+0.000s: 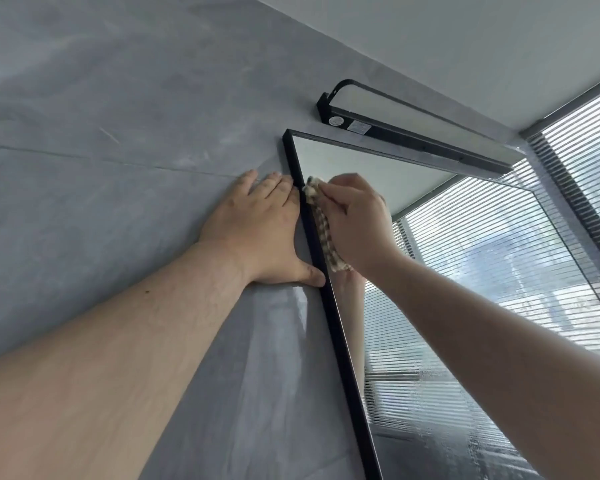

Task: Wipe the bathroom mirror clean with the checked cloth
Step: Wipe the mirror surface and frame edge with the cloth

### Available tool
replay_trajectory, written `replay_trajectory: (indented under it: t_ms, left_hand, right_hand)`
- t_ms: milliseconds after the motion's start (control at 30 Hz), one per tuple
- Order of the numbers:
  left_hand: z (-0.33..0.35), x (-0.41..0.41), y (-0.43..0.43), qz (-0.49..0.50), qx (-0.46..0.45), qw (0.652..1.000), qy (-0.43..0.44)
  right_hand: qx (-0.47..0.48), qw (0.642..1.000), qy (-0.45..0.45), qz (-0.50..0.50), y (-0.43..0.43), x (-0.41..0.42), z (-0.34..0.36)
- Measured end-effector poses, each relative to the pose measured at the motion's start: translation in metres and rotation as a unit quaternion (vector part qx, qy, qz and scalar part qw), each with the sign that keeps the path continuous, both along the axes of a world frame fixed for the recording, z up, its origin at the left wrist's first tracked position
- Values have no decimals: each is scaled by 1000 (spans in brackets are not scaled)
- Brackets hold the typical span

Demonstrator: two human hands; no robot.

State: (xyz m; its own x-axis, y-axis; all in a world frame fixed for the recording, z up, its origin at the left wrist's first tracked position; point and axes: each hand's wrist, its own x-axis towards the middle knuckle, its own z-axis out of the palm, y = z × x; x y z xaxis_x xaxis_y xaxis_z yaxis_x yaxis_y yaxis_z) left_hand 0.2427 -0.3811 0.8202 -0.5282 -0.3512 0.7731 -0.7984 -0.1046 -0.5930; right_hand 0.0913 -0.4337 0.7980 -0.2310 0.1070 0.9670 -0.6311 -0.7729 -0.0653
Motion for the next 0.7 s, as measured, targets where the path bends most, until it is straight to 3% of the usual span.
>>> replay_trajectory:
  t_ms: [233,700]
  left_hand:
    - [0,0,1,-5,4,1000,7]
    - [1,1,-5,-2,-16,1000,-5]
  right_hand:
    - [-20,999,2,-30,-1,3,-30]
    - [31,998,-56,-25,-2,-7,94]
